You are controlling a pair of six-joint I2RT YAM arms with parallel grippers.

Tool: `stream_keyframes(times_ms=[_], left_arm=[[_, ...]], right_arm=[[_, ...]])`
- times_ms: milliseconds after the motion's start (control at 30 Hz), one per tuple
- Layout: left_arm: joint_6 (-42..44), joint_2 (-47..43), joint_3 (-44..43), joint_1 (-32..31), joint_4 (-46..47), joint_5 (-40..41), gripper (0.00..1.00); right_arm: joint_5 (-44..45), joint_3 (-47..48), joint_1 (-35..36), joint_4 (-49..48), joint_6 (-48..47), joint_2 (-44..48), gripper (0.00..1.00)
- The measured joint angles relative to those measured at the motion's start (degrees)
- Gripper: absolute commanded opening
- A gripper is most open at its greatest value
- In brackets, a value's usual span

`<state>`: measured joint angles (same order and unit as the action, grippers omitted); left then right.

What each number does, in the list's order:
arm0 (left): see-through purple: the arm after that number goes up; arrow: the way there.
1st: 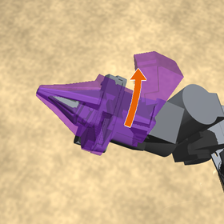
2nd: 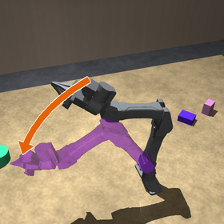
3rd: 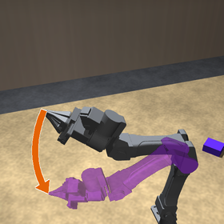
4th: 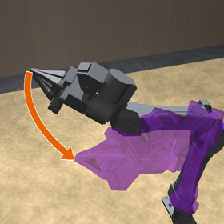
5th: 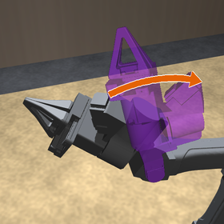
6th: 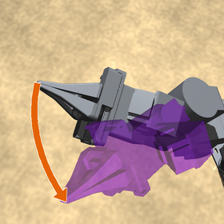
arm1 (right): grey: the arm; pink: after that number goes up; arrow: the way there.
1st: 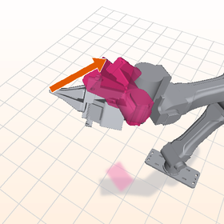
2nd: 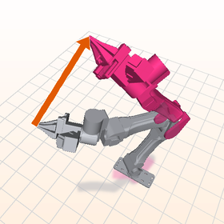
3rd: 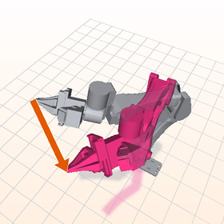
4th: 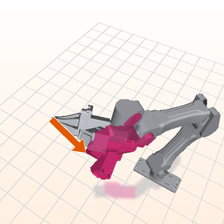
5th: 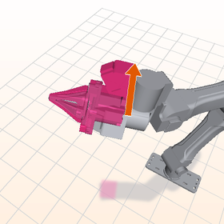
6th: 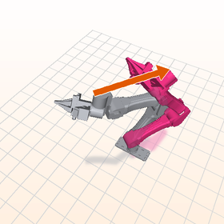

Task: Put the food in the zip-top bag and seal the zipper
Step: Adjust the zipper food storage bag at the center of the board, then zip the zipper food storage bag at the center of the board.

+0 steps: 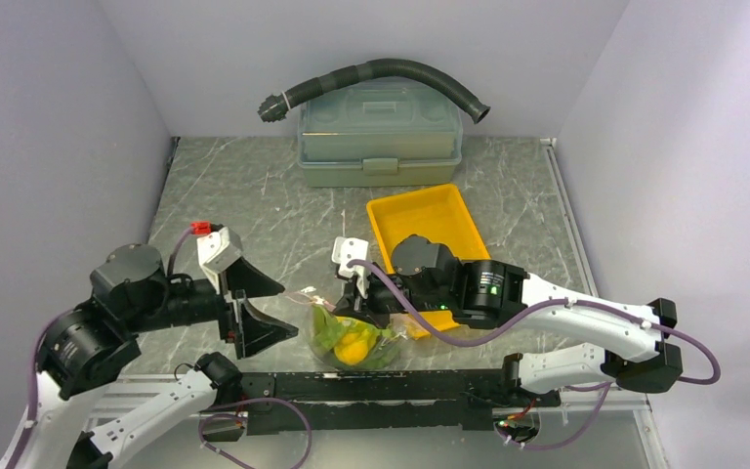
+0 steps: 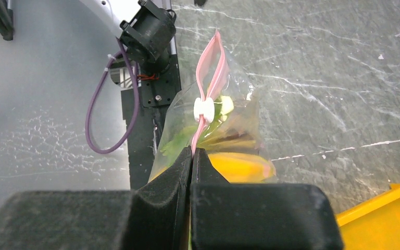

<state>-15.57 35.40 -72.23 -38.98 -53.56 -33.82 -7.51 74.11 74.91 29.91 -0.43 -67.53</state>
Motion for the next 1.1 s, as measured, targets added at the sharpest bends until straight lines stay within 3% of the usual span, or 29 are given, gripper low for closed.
stream_keyframes(times_ms=[233, 600, 1100], left_arm=[[1.38, -0.26, -3.02, 0.0, -1.99, 0.66, 1.0], [7.28, 2.38, -1.25, 0.0, -1.7, -4.85, 0.99], [14.16, 8.72, -1.7, 0.0, -1.86, -9.49, 0.71]], right_arm=[[-0.2, 0.0, 0.0, -0.5, -0.02, -0.46, 0.0], [-5.03, 2.4, -0.04, 0.94, 0.0, -2.8, 0.0], [-9.77, 12.87, -0.09, 11.06, 0.28, -6.82, 0.0]])
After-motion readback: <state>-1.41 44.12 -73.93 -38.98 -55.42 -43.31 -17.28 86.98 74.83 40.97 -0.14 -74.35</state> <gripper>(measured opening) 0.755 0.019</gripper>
